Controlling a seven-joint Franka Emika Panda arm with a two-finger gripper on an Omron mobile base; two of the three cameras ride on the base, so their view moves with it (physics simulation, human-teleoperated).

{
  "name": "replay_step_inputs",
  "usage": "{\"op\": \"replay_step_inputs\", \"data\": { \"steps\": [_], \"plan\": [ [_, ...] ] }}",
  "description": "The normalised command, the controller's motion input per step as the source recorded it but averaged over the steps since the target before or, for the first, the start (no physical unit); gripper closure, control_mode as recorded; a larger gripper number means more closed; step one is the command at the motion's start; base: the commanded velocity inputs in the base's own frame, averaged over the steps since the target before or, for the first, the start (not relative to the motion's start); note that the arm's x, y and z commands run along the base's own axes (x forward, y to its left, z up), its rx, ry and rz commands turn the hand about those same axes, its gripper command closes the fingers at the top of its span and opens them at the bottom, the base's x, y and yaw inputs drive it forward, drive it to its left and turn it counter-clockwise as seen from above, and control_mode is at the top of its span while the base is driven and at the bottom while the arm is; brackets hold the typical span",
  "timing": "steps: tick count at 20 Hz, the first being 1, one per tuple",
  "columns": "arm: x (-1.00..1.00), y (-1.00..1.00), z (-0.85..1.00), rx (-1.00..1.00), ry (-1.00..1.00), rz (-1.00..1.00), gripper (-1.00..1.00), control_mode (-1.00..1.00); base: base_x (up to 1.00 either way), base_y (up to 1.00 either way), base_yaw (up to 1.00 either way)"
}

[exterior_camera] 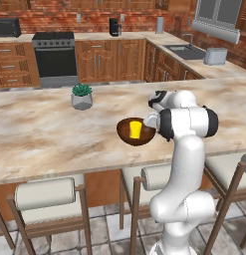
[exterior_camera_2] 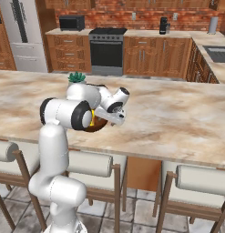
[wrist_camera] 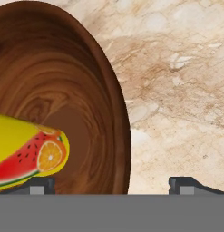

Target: Place the cup inside the bowl on the dining table and move the bowl to any counter.

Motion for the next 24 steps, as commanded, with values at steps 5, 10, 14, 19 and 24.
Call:
{"op": "replay_step_inputs", "data": {
  "steps": [5,10,14,19,24],
  "plan": [
    [0.00,0.00,0.00,0.00,0.00,0.00,-1.00,-1.00,0.00,0.00,0.00],
    [0.00,0.00,0.00,0.00,0.00,0.00,-1.00,-1.00,0.00,0.00,0.00],
    [0.00,0.00,0.00,0.00,0.00,0.00,-1.00,-1.00,0.00,0.00,0.00],
    [0.00,0.00,0.00,0.00,0.00,0.00,1.00,-1.00,0.00,0.00,0.00],
    [0.00,0.00,0.00,0.00,0.00,0.00,1.00,-1.00,0.00,0.00,0.00]
  ]
}}
